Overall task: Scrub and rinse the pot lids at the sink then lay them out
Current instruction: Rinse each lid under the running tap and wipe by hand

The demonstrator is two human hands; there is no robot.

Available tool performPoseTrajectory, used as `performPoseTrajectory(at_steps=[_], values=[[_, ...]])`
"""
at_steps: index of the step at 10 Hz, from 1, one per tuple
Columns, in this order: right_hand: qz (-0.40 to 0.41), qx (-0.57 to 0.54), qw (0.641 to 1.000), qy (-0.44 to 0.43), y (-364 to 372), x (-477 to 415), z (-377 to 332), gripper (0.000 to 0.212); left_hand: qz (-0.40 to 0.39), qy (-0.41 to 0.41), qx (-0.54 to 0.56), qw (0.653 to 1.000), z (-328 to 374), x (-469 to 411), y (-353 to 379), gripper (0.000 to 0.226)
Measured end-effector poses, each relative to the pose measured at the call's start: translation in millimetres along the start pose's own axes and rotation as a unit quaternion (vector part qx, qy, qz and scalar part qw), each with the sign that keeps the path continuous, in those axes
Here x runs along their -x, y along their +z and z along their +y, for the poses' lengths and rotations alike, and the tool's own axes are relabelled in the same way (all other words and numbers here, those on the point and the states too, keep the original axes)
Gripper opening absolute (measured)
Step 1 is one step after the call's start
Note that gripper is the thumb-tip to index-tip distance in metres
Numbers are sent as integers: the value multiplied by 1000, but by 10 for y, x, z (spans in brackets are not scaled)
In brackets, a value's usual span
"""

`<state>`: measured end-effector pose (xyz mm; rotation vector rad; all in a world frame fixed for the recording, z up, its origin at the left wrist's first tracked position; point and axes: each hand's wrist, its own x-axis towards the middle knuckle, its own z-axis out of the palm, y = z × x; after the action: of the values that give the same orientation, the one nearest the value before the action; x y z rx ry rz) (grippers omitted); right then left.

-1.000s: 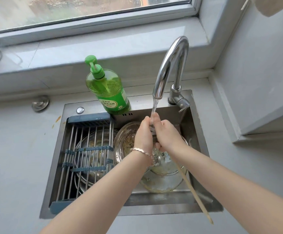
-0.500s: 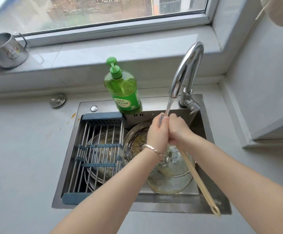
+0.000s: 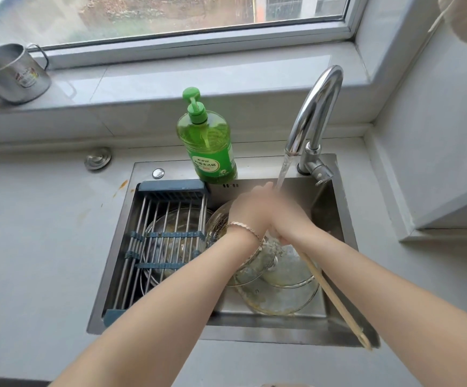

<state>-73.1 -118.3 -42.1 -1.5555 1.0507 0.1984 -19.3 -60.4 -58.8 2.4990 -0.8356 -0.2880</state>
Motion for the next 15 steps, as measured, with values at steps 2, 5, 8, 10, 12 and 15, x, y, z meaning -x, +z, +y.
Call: performPoseTrajectory(at_steps=[2,5,8,10,12,15], values=[[20,131,987,-90,54,4,-32,30,9,-282,279,918,-94,39,-164,52],[63,121,982,-133,166,4,-132,54,-108,-310,624,709,54,-41,-74,33],[57,163,975,-143,-187,-40,214,58,-125,-170,163,964,156,-147,-24,46],[85,332,933,-114,-345,-101,536,44,-195,-129,64,970,-107,26,47,8],[109,389,901,-162,-400,-274,902,62,-274,-175,21,945,-510,191,239,38],[183,122,975,-30,-730,-735,1220,33,-194,-485,273,808,-709,215,623,12]])
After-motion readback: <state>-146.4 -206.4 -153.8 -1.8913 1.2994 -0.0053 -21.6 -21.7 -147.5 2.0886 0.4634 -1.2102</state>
